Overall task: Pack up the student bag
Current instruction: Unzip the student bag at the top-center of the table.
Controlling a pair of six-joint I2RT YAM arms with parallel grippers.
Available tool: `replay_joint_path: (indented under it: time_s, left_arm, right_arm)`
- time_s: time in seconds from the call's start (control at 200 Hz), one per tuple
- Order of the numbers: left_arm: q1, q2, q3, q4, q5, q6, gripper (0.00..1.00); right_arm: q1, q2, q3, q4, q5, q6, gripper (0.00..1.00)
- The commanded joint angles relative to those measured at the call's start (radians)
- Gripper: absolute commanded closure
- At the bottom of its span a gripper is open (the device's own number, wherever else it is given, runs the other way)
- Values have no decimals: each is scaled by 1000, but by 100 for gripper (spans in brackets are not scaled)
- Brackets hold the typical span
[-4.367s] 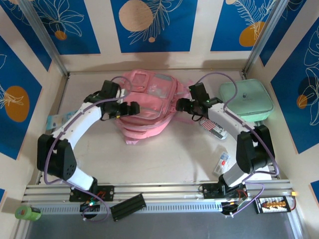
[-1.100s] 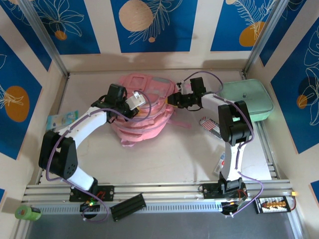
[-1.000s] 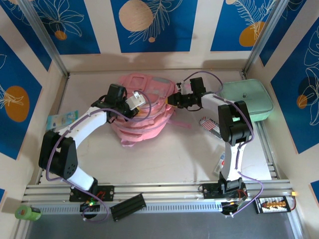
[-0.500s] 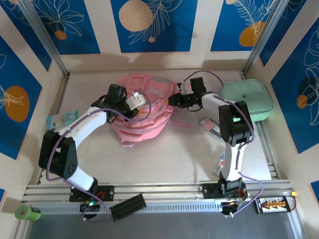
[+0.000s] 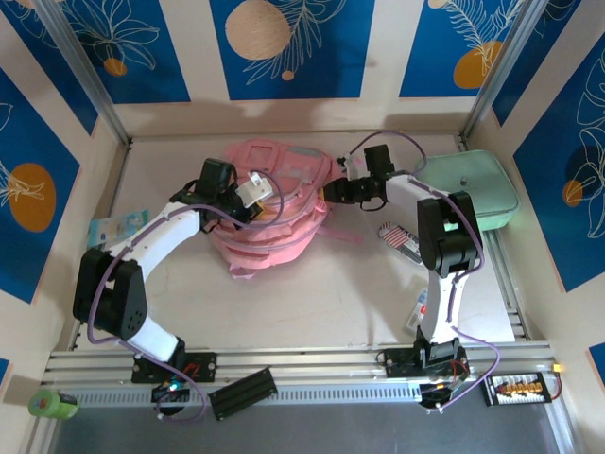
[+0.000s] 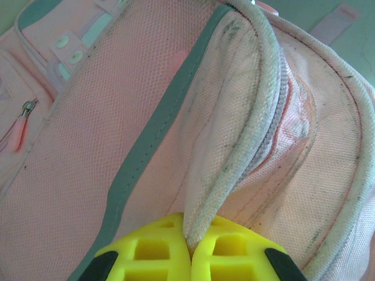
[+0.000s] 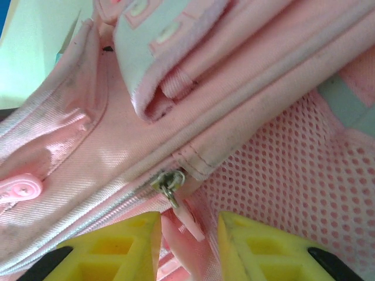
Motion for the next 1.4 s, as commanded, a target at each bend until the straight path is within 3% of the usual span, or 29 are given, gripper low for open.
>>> replay_joint_path:
  time_s: [0.0,0.27,0.595,0.825,1.0,1.31,1.39]
  left_arm:
    - [24,-44,17,47,72,-36,100]
    - [33,-46,15,48,82,-44,100]
    - [41,-46,17,43,76,-42,100]
    - [43,-51,12,38,77,-42,100]
    - [42,-47,15,18,60,-27,100]
    - [43,-35,23,8,63,-17,100]
    - [43,-28,23,15,64,-24,100]
  right_arm:
    - [11,27,51,-28,-33,-41,68]
    - [30,66,91,-45,-29,-56,68]
    - [43,68,95,-59,21,-77,79]
    - [63,29,74,-40,194,-106,92]
    - [75,-26,79,-77,331,-160,96]
    - [113,-96,125,-230,448,-301,100]
    - [122,-102,150,-280,425,-316,100]
